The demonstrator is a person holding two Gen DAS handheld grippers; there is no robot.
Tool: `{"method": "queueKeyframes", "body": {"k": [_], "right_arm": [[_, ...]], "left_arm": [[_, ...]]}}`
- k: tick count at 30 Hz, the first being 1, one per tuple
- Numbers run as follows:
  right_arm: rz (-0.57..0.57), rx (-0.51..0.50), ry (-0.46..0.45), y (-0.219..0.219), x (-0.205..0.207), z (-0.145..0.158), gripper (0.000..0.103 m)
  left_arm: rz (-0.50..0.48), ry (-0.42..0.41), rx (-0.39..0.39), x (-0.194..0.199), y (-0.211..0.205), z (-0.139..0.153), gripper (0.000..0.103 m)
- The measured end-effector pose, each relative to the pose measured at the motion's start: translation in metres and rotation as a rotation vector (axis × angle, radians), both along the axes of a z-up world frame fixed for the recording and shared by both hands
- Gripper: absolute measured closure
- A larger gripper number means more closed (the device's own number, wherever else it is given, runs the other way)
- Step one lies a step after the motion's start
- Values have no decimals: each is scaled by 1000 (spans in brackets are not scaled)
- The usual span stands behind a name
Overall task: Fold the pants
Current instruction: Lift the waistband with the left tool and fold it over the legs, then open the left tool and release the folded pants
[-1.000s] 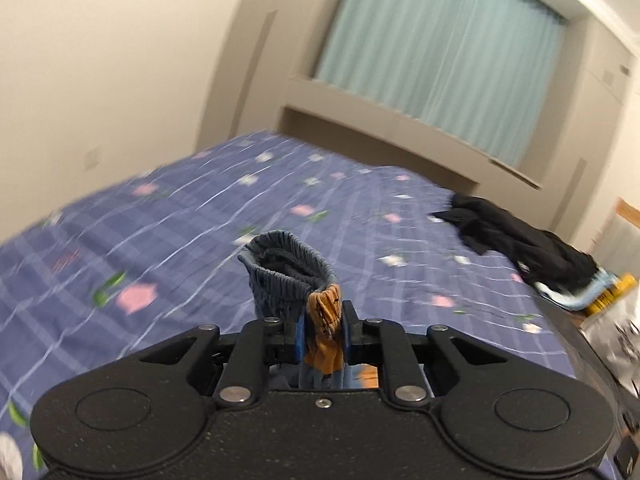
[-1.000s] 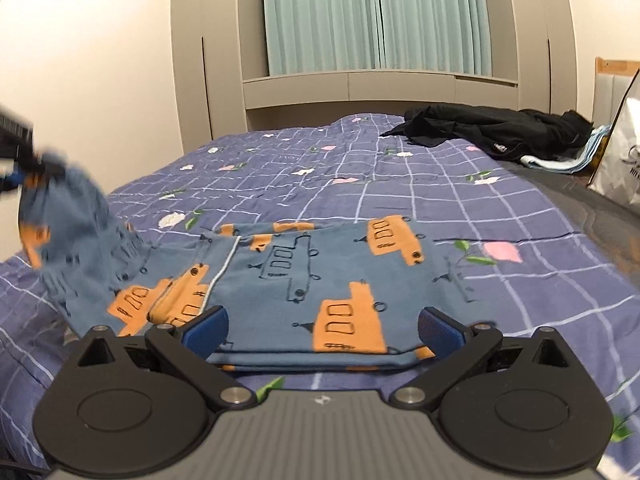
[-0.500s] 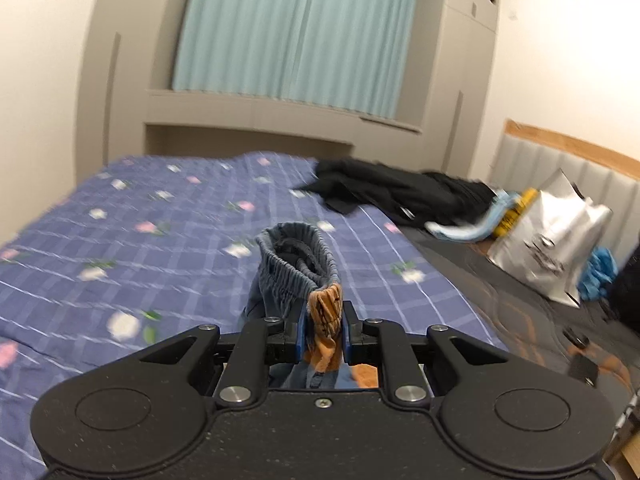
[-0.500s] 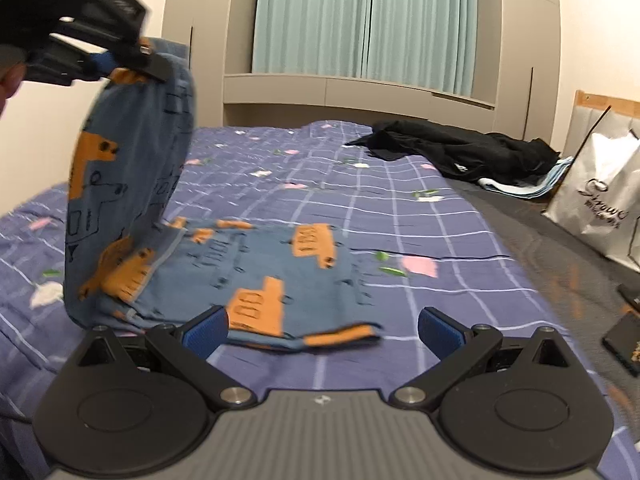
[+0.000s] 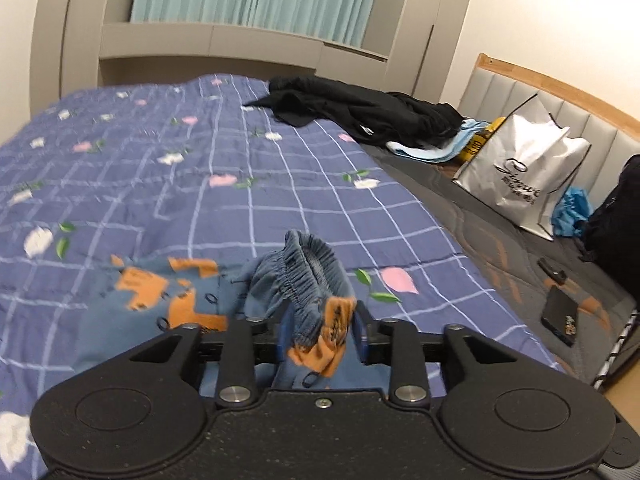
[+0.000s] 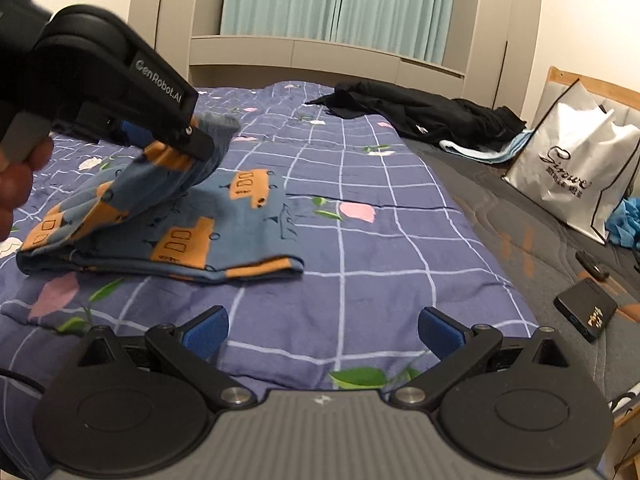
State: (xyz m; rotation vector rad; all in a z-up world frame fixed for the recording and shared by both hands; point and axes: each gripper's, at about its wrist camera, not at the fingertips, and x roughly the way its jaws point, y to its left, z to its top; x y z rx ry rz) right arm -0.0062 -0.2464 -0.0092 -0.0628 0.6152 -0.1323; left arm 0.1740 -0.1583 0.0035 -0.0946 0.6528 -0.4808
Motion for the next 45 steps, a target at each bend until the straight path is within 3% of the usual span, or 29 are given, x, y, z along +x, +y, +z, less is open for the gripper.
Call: {"method": "queueKeyframes", "body": {"k": [8, 13, 16, 20, 24, 28, 37, 45], "right_arm": [[-4, 8, 18, -3, 1, -3, 0], [-8, 20, 4, -4, 0, -2, 0], [-4, 38, -16, -5, 2, 2, 0], [12, 44, -16, -3, 9, 4, 0], [39, 51, -14, 4, 13, 5, 0], [82, 87, -29, 6, 18, 8, 0], [205, 212, -80, -8, 82, 31, 1], [190, 357, -30, -20, 134, 20, 20]], "left_arm": [[7, 14, -79, -11, 19, -2, 32], [132, -25, -46, -24, 49, 0, 11], [223, -30, -19, -27, 71, -4, 5], [305, 7, 19, -23, 94, -16, 3], [334, 73, 6, -21, 109, -32, 2], [326, 132, -4, -23, 116, -51, 1], [308, 146, -35, -29, 115, -61, 1], [306, 148, -47, -29, 117, -62, 1]]}}
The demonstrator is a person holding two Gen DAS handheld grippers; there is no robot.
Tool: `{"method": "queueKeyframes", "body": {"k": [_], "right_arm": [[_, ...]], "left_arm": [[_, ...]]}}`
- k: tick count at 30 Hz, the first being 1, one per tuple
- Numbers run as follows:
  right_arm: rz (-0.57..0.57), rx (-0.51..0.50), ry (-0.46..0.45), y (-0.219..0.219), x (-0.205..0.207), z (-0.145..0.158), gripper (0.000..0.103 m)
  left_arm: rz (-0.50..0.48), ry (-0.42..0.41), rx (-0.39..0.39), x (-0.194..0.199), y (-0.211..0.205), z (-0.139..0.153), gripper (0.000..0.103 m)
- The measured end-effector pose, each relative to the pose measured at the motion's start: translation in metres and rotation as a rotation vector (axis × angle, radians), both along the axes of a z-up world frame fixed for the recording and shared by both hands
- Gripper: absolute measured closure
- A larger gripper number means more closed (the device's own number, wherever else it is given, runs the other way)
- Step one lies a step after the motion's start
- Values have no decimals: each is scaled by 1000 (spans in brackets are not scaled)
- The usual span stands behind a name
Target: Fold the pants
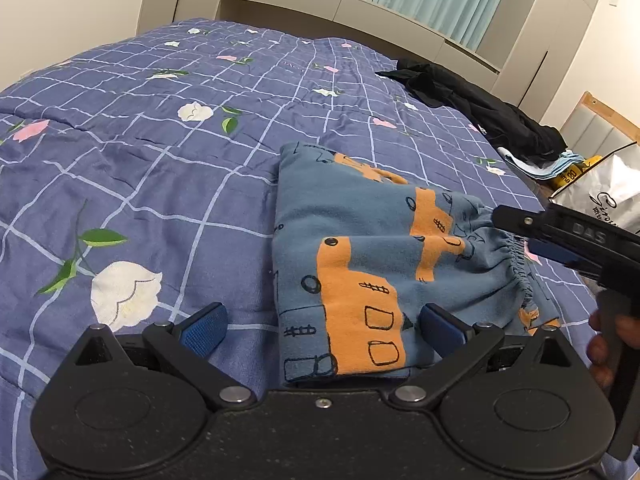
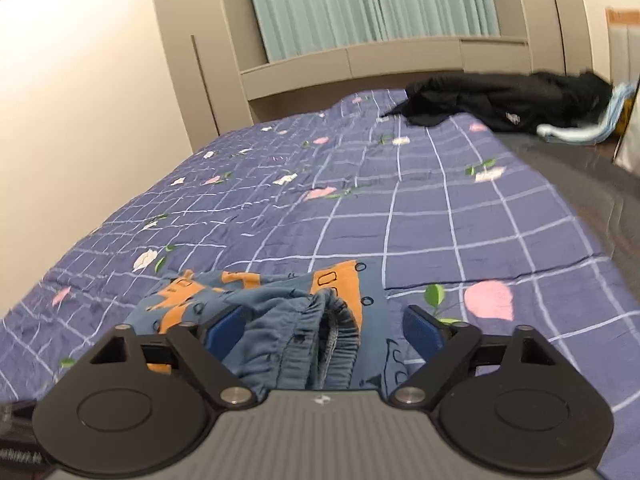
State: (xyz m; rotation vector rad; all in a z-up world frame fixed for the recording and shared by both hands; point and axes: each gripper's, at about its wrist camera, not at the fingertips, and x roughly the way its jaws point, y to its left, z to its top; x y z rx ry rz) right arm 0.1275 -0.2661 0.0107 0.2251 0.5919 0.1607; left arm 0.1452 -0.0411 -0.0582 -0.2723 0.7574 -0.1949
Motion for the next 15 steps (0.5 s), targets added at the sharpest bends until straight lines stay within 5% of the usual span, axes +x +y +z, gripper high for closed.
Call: {"method": "queueKeyframes", "body": {"k": [15], "right_arm": [[-39, 93, 31, -4, -4, -17, 76]], "left_arm": [[-21, -2, 10, -2, -5, 1, 1]]}}
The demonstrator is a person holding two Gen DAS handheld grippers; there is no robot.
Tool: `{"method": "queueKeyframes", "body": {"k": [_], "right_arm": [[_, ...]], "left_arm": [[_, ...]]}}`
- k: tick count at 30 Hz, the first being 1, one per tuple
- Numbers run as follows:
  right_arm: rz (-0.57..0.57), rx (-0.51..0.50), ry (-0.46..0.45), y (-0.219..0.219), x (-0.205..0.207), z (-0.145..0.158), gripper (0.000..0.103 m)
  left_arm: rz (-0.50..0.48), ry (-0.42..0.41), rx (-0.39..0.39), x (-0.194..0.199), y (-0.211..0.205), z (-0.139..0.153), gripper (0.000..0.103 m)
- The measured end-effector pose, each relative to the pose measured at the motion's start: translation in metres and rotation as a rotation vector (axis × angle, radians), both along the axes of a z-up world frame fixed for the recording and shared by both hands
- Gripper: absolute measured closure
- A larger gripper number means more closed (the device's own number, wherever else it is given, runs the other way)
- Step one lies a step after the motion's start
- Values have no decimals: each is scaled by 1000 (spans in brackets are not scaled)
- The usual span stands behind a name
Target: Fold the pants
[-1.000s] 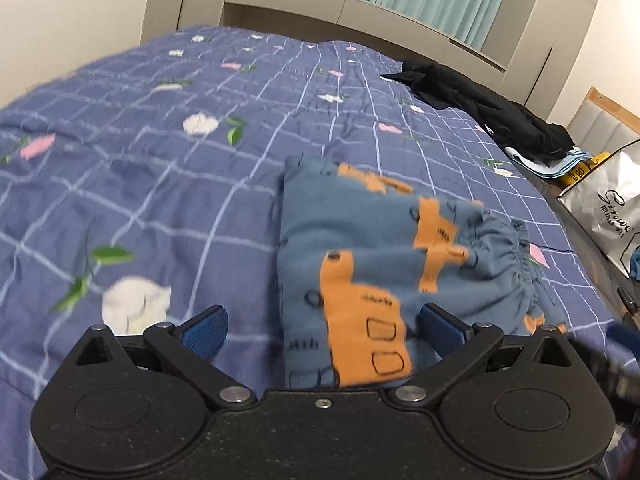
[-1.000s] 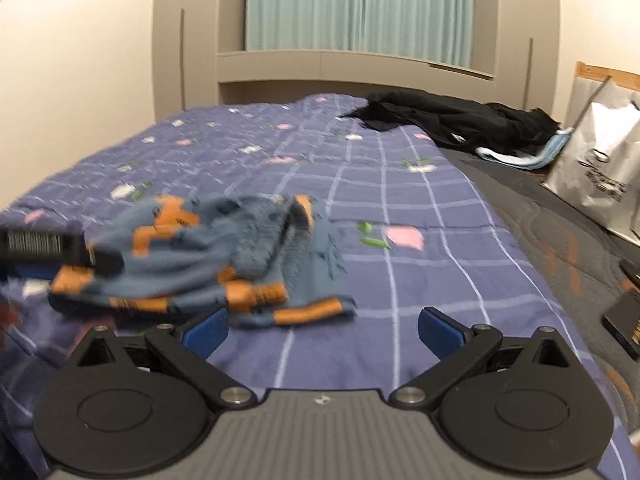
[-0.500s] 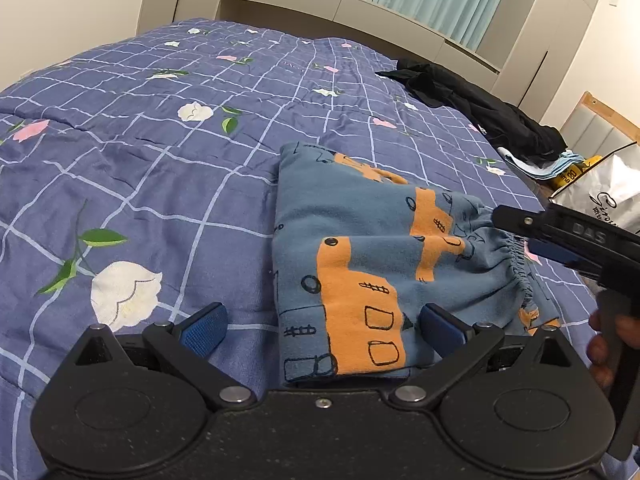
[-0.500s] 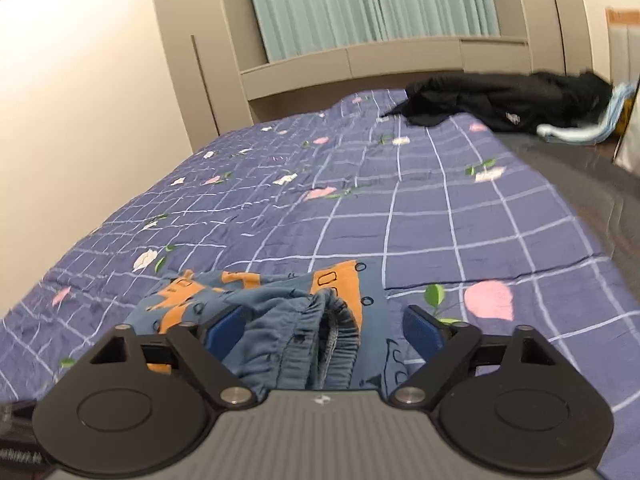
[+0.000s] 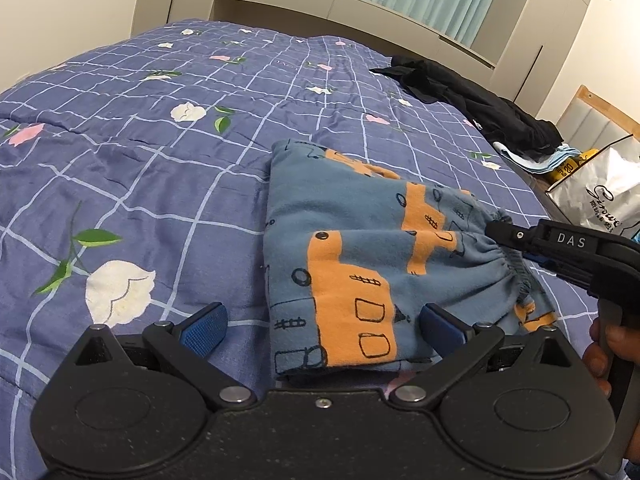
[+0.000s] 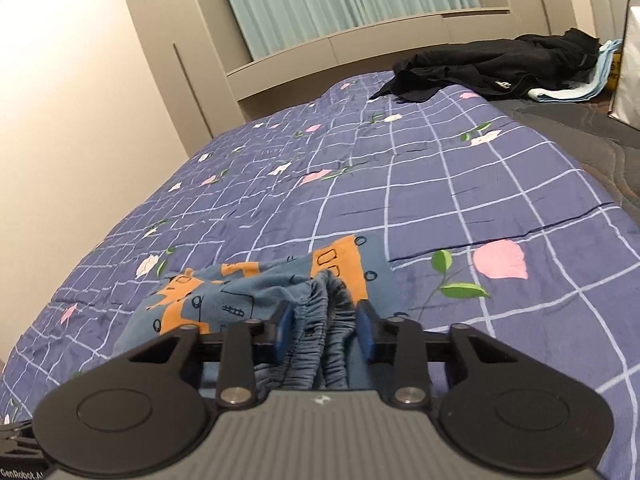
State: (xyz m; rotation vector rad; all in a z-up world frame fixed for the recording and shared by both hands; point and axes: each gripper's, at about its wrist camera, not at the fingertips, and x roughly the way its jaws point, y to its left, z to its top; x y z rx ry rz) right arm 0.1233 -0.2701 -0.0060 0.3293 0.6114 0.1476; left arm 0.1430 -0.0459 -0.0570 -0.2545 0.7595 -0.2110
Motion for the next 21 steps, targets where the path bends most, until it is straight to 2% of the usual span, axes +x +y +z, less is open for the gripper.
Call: {"method": "queueKeyframes", "body": {"k": [2, 7, 14, 18, 21], "right_arm": [[-6, -2, -12, 0, -2, 3, 86], [9, -59, -63, 7, -12, 18, 94], [-31, -136, -117, 9, -19, 40, 94], [-27, -142, -66, 6, -11, 32, 92], [-33, -156, -35, 6, -10, 21, 82]], "left_arm": [[-4, 0, -1, -1, 0, 1, 1], [-19, -4, -2, -2, -3, 5, 1], [-36, -11, -4, -4, -7, 9, 1], [-36, -1, -5, -3, -7, 8, 1], [-24, -5, -15, -2, -3, 11, 1]]}}
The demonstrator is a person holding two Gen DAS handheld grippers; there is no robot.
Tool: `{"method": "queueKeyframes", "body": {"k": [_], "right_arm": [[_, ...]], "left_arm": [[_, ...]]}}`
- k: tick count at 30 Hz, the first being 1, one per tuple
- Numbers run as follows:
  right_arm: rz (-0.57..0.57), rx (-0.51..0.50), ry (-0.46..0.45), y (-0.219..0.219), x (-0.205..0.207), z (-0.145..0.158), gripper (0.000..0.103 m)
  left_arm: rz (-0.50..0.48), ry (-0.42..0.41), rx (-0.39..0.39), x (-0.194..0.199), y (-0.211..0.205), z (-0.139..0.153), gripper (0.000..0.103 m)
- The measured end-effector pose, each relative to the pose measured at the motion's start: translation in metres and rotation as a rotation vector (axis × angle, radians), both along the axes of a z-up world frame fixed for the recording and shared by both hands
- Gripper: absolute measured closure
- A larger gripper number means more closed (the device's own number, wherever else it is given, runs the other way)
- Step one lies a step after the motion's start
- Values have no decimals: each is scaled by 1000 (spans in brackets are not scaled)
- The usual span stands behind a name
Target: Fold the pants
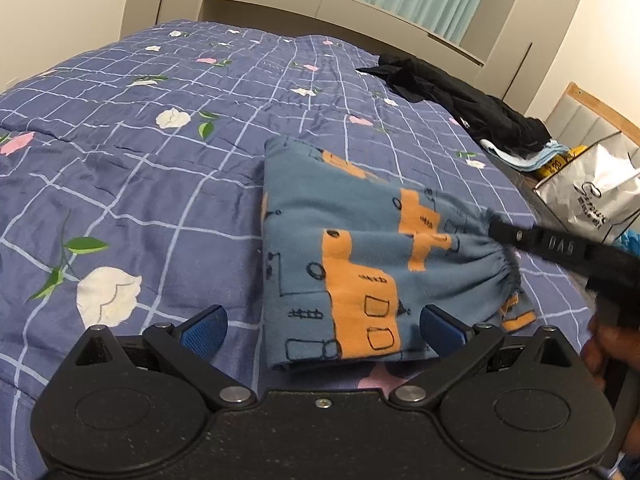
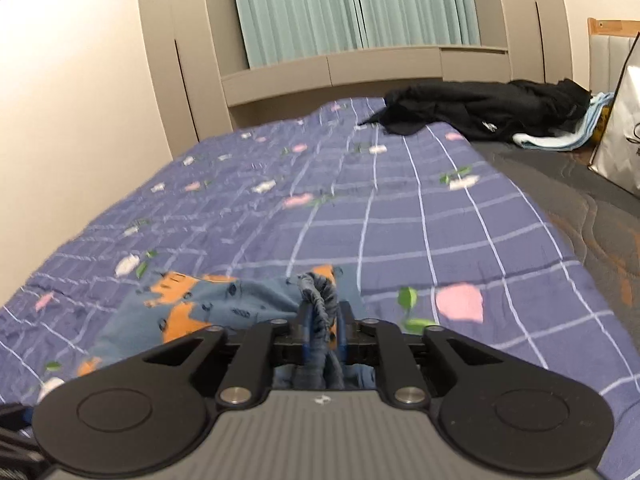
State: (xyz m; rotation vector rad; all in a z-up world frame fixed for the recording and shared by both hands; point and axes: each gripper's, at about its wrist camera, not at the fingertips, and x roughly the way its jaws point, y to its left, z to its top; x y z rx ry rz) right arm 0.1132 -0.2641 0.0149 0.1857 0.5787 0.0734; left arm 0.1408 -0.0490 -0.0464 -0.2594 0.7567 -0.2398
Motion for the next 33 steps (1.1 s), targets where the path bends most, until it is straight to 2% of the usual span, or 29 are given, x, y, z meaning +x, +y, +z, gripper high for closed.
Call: {"method": "queueKeyframes", "body": {"k": [1, 5, 6, 8, 12, 16, 19, 22, 27, 33], "right_arm": [[-8, -7, 2, 0, -1, -2, 77], [-28, -42, -10, 3, -9, -6, 41], [-26, -49, -11, 5, -10, -7, 38], [-23, -66, -2, 9, -13, -9, 23], [-60, -128, 45, 14, -17, -21, 15], [-91, -108, 54, 9, -28, -30, 5], [-94, -93, 54, 5, -32, -29, 3], [-82, -72, 24, 1, -36, -23, 2], [-27, -88, -42, 5, -23, -8, 0], [12, -139, -47, 18, 17, -3, 0]], "left_arm": [[8, -3, -6, 1, 2, 1, 1], [51, 4, -23, 4, 9, 1, 1], [59, 15, -23, 5, 10, -1, 1], [73, 50, -19, 7, 11, -5, 1], [51, 56, 19, 5, 9, -9, 1], [40, 58, 26, 3, 8, -7, 1], [47, 49, 42, 3, 10, -1, 1], [64, 1, 47, 7, 13, 12, 1], [53, -50, 42, 39, 10, 27, 1], [37, -41, 160, 87, -10, 22, 1]]}}
